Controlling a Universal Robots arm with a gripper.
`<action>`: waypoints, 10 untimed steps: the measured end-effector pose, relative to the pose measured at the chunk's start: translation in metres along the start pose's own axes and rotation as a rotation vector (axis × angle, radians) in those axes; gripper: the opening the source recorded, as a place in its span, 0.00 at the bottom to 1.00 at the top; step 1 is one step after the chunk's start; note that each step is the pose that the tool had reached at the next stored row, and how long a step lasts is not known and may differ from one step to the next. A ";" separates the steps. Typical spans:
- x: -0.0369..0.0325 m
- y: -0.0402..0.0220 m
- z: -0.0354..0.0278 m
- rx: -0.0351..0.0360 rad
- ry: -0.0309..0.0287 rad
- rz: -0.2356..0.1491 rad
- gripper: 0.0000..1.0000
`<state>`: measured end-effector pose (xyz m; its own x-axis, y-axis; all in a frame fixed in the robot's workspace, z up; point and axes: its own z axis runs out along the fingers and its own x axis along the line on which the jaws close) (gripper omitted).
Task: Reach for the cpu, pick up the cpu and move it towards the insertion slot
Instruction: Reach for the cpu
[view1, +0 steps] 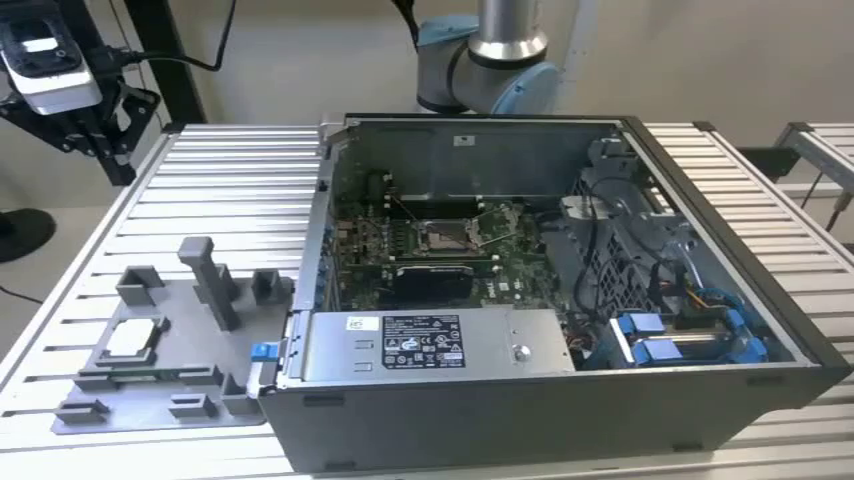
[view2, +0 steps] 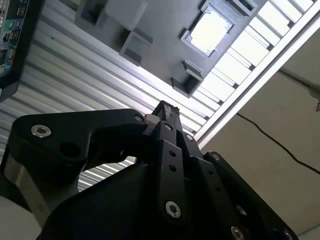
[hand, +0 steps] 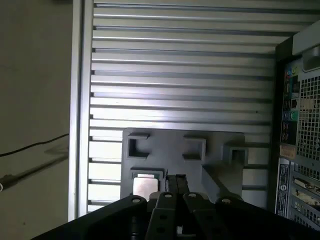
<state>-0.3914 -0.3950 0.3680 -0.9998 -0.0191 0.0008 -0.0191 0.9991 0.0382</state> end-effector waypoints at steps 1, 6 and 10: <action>0.0000 0.0000 0.0000 0.0000 0.0002 0.000 0.00; 0.0017 -0.0049 0.0001 0.0000 0.0005 0.000 0.00; 0.0046 -0.0168 0.0005 0.0000 0.0005 0.000 0.00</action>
<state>-0.3957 -0.4118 0.3669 -0.9998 -0.0190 0.0013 -0.0189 0.9991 0.0382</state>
